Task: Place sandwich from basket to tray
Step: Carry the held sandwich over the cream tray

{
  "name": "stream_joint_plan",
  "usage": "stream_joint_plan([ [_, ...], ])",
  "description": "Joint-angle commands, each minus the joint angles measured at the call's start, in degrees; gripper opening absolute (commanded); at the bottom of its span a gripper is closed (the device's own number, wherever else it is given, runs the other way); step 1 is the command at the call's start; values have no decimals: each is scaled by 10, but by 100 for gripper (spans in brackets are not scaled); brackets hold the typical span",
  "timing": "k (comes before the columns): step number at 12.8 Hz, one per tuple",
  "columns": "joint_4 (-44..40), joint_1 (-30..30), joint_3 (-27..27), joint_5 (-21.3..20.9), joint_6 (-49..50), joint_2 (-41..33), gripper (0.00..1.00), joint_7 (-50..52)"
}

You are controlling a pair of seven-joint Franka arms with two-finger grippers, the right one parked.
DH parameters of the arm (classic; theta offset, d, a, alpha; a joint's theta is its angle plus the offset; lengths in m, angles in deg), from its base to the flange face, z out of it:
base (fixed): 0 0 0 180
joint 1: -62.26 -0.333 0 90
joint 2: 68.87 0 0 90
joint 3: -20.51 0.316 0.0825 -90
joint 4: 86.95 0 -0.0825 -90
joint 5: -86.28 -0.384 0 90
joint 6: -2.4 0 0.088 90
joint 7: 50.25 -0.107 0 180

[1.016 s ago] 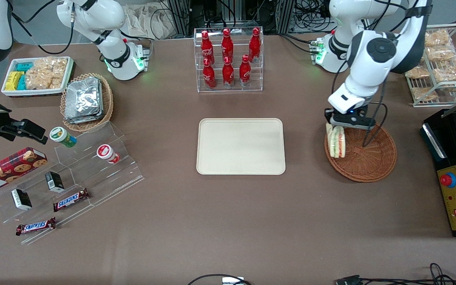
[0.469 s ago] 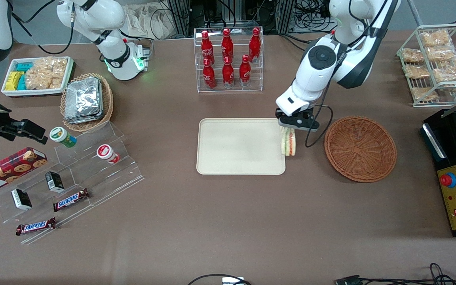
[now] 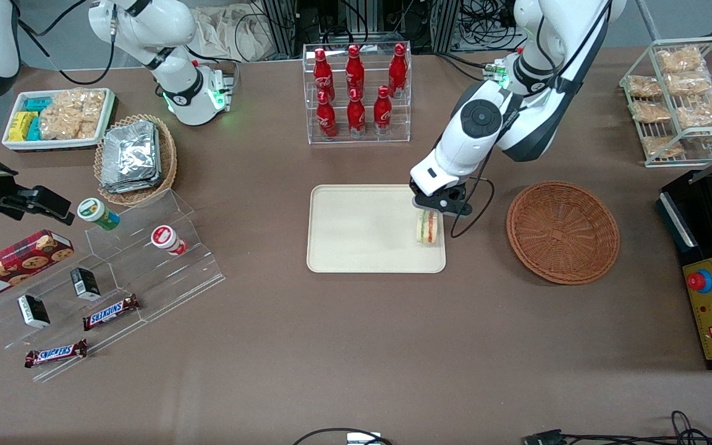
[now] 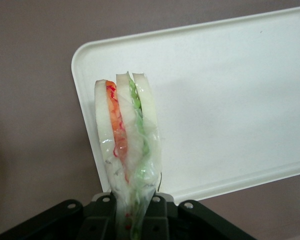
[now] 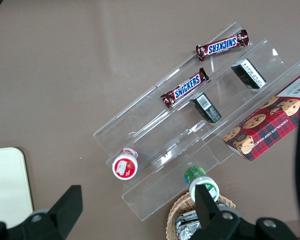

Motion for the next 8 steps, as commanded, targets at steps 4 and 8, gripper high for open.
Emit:
stream_joint_plan([
  [4, -40, 38, -3, -127, -9, 105, 0, 133],
  [8, -43, 43, -3, -161, -9, 119, 0, 149],
])
